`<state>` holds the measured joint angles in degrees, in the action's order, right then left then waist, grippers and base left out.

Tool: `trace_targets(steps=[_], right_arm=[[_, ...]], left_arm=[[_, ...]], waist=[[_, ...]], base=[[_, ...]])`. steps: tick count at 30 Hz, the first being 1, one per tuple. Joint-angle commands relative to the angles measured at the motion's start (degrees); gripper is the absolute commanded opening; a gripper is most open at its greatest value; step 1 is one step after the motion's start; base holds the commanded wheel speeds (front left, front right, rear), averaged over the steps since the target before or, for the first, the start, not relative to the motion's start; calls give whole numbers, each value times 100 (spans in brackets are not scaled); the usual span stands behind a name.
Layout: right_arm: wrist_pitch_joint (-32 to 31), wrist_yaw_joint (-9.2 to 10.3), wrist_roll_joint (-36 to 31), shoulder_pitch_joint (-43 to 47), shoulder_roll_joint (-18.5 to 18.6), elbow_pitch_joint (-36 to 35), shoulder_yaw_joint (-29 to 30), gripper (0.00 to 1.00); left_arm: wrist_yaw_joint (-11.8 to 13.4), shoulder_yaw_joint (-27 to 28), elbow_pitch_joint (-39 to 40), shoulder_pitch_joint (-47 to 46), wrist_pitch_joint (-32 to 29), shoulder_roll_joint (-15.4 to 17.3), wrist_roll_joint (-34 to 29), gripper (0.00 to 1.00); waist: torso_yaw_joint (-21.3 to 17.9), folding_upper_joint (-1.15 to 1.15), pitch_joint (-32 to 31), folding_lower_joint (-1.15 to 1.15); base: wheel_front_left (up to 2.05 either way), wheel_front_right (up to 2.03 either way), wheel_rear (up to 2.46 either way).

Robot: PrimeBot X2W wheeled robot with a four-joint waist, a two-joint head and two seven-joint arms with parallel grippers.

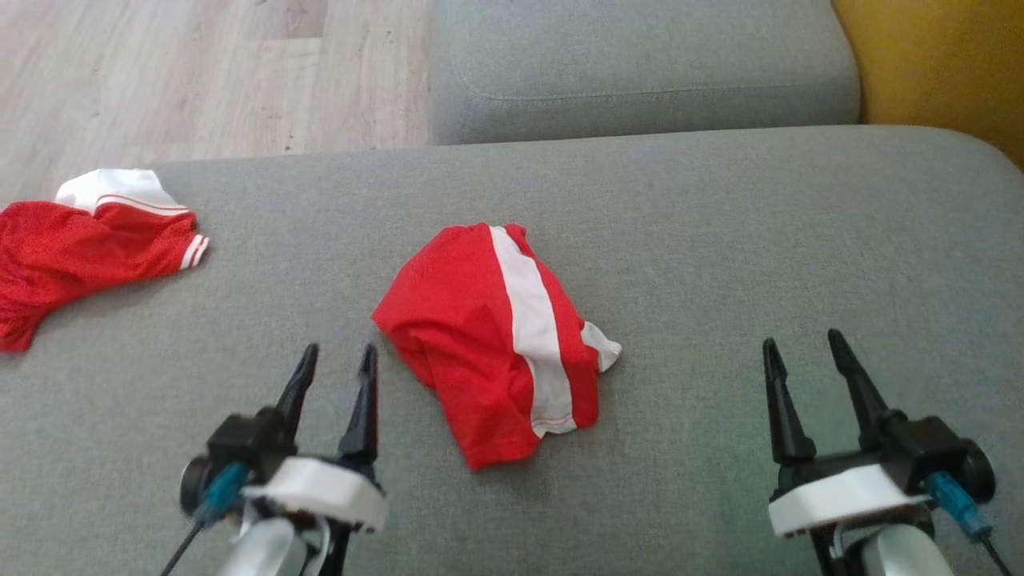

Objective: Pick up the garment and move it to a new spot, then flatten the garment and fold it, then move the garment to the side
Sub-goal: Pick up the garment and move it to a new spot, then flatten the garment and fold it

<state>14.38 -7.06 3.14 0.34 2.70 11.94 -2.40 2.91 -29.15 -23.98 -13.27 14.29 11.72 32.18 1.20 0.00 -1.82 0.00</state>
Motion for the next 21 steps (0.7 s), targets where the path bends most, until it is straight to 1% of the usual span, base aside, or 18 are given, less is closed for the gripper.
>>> trace_targets(steps=[1, 9, 21], right_arm=[[62, -43, 82, -31, 18, -214, -171, 100], [62, -43, 230, 162, 18, -229, -234, 100], [62, -43, 325, 214, 18, -150, -299, 100]], left_arm=[[67, 367, 338, -16, 71, 152, -82, 100], [167, 824, 946, 843, 71, 151, -207, 100], [233, 1048, 1255, 1306, 71, 149, -374, 100]], waist=[[28, 0, -25, 0], [51, 0, -75, 0], [13, 0, -51, 0]], base=[[0, 0, 0], [0, 0, 0], [0, 0, 0]])
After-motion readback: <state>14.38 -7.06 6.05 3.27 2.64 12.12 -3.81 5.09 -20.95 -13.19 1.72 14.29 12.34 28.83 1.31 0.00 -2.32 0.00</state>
